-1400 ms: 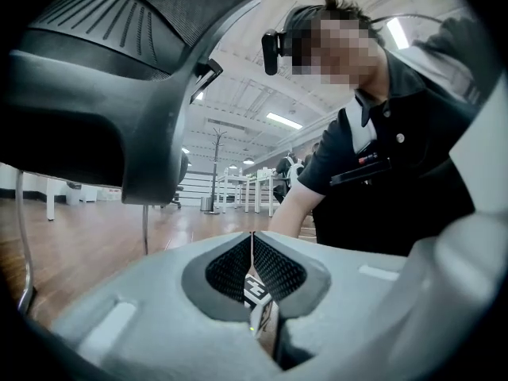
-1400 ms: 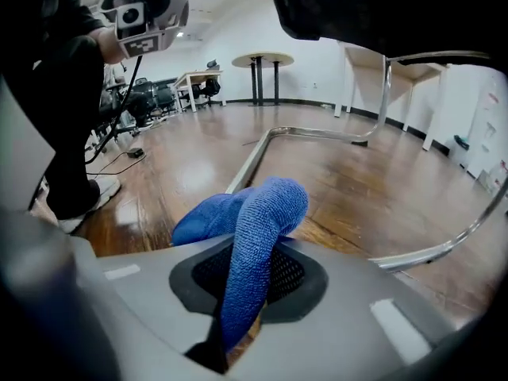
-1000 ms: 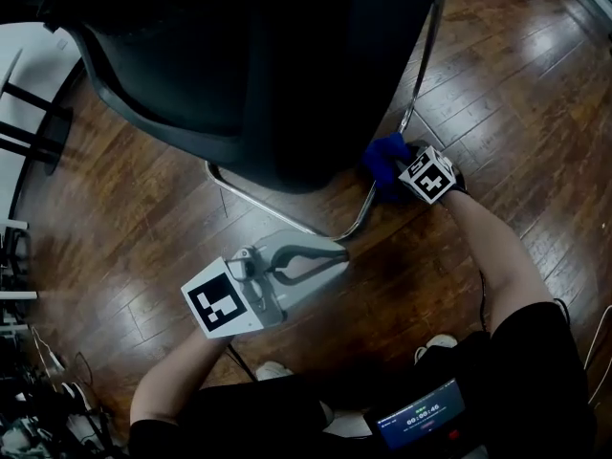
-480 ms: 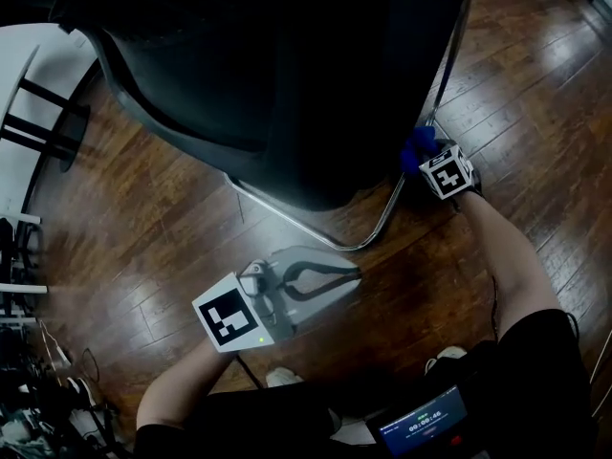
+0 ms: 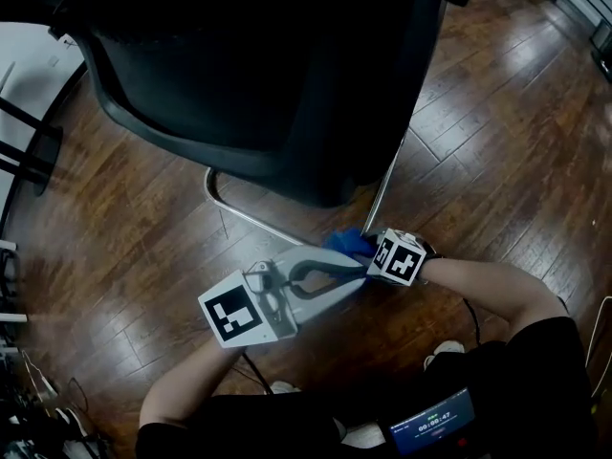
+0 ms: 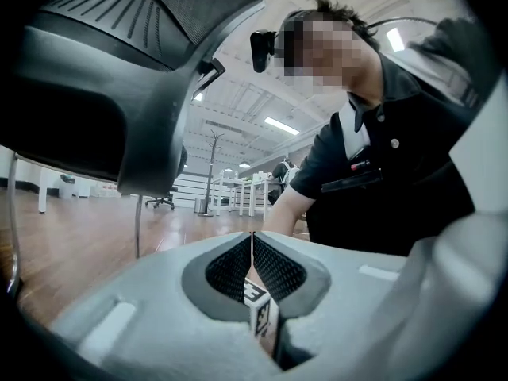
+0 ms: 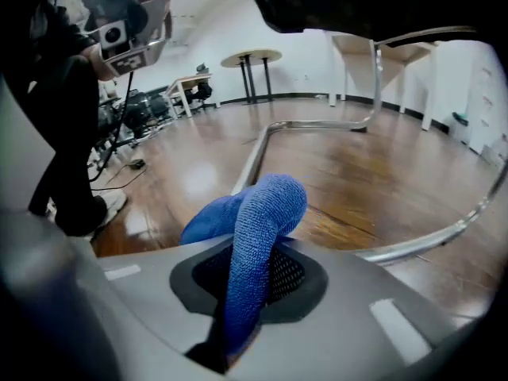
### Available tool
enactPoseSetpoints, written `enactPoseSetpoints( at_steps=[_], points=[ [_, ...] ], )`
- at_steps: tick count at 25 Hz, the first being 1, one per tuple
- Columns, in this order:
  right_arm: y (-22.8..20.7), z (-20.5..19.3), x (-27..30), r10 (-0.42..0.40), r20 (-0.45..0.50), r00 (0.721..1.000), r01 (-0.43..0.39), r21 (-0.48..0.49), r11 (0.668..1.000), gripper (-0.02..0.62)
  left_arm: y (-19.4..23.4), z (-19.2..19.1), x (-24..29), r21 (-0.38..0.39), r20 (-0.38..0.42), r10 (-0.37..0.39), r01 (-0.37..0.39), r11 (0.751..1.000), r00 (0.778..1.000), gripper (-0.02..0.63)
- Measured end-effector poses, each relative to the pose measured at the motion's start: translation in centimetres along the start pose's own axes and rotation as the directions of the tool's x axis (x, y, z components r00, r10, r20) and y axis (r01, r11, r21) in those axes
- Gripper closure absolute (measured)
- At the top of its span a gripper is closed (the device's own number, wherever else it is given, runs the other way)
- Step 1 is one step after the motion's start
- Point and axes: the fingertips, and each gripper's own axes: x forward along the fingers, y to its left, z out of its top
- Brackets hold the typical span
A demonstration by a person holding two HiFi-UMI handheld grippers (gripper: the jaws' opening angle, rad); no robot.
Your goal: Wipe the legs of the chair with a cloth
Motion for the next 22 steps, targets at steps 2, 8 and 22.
enactPoseSetpoints(
  at_steps=[2,8,22],
  points=[
    [2.4,1.6,1.4,0.049,0.005,0.999,-0.049,-0.022,0.999,0.543,-0.1,0.3,0.0,0.004,0.019,-0.004,0.004,1.000,1.000,0.606],
    [-0.9,1.2,0.9,0.083,0.058,0.995,-0.084,0.012,0.996,0.540,-0.5,-0.1,0.0,0.000,-0.023,0.013,-0.013,1.000,1.000,0.606],
    [-32.5,-1.9,-8.4,-0.591,0.027,0.806,0.561,0.280,0.779,0.537,-0.5,-1.1,-0.1,-0.063,-0.166,0.133,-0.145,0.987,0.977,0.606]
  ],
)
